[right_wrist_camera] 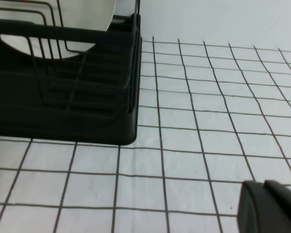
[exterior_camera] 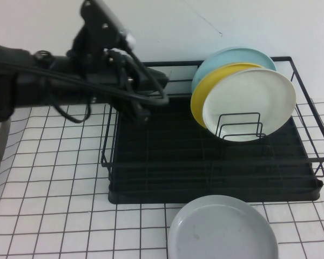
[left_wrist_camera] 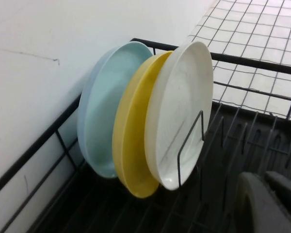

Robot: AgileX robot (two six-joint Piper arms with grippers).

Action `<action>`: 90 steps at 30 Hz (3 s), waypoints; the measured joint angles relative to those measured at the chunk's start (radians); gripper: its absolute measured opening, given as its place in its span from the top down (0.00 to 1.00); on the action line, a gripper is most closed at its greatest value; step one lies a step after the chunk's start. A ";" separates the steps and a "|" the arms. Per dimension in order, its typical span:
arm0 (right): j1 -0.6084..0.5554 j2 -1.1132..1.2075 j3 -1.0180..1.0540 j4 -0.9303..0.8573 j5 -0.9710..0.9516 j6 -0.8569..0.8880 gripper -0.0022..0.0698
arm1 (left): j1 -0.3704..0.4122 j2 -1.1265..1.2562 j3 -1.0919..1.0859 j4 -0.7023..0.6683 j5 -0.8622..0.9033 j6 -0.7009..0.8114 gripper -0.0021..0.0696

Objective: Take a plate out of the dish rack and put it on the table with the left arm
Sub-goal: Grasp the plate from the shelf, then place the plate from the table

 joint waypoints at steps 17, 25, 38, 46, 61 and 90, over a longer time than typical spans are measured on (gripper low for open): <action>0.000 0.000 0.000 0.000 0.000 0.000 0.97 | -0.266 0.400 -0.263 -0.053 -0.434 0.241 0.37; 0.000 0.000 0.000 0.000 0.000 0.000 0.97 | -0.277 0.525 -0.364 -0.069 -0.456 0.259 0.51; 0.000 0.000 0.000 0.000 0.000 0.000 0.97 | -0.279 0.587 -0.408 -0.193 -0.540 0.312 0.86; 0.000 0.000 0.000 0.000 0.000 0.000 0.97 | -0.285 0.515 -0.410 -0.274 -0.564 0.313 0.92; 0.000 0.000 0.000 0.000 0.000 0.000 0.97 | -0.285 0.127 -0.346 -0.376 -0.542 0.055 0.93; 0.000 0.000 0.000 0.000 0.000 0.000 0.97 | -0.337 0.036 0.274 0.438 -0.273 -0.994 0.94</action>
